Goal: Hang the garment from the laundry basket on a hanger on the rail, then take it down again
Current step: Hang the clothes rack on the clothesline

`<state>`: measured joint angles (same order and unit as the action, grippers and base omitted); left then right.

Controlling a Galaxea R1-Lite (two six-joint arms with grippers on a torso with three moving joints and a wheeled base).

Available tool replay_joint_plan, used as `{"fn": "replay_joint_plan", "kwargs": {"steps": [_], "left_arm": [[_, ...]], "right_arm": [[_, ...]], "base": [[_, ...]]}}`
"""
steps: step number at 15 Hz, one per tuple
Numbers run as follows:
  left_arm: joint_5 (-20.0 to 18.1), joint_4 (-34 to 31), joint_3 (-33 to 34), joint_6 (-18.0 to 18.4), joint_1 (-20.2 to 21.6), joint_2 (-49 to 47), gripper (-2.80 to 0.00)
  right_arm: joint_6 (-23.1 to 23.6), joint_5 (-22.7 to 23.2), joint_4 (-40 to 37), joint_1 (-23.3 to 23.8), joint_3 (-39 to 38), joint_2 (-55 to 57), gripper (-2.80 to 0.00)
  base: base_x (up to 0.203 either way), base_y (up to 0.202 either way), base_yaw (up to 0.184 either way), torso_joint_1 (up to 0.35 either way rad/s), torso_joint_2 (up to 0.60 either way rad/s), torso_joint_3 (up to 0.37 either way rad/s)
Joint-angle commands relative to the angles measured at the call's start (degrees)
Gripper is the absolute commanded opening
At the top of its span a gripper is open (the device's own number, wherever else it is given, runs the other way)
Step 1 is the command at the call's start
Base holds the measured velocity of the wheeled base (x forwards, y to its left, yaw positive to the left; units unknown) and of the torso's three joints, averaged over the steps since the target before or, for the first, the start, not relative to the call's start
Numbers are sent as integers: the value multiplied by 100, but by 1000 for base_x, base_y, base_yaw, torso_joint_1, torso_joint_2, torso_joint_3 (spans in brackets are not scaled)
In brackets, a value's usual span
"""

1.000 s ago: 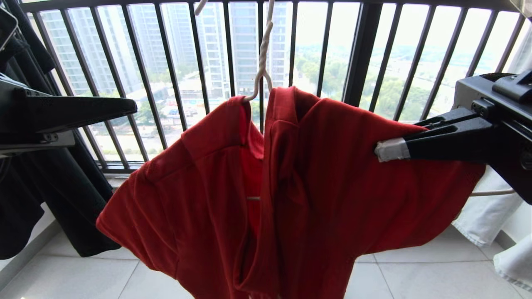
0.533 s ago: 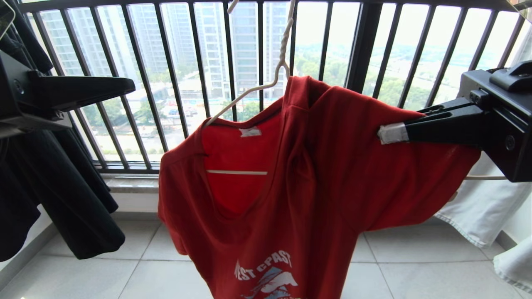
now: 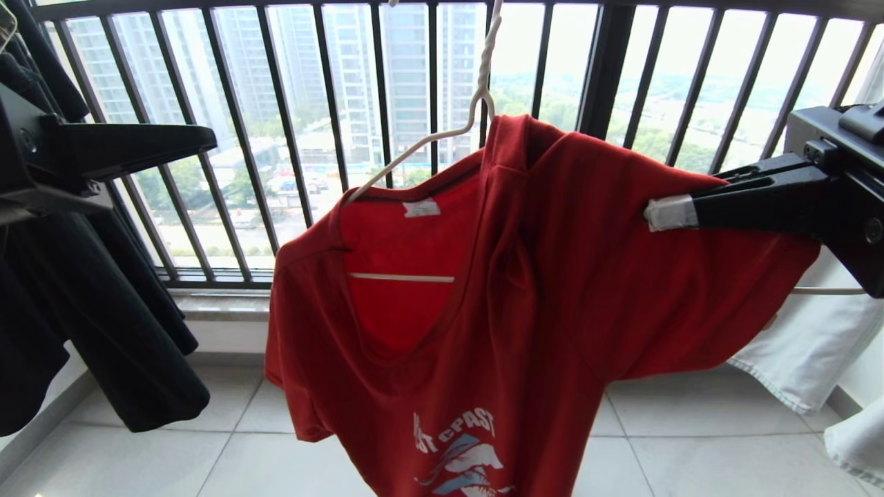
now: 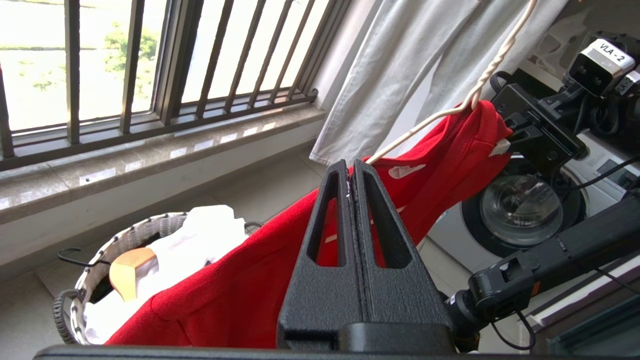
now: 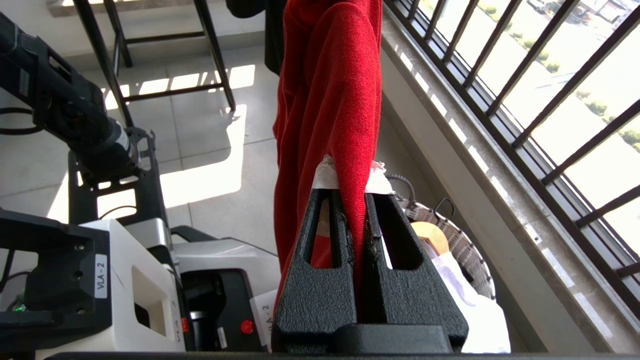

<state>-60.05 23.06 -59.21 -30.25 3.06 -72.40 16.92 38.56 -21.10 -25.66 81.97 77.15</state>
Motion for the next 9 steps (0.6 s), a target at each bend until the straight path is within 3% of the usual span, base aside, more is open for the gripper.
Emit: {"fn": "replay_joint_plan", "kwargs": {"steps": [1,5,9], "left_arm": [[-25,14,-8,-16,24,-2,-280],[-24,23,-47,-16,134,-11,-280],[-24,23,-38,-16,134,24,-280]], "right_arm": [[13,20,-8,0,3,-51,-280],[13,20,-8,88,3,-69,-280],[-3,37,-8,227,-23,-122,-280]], "base": [[0,0,0,130,-185,-30],[0,0,0,224,-102,-119],[0,0,0,210,-569,-205]]}}
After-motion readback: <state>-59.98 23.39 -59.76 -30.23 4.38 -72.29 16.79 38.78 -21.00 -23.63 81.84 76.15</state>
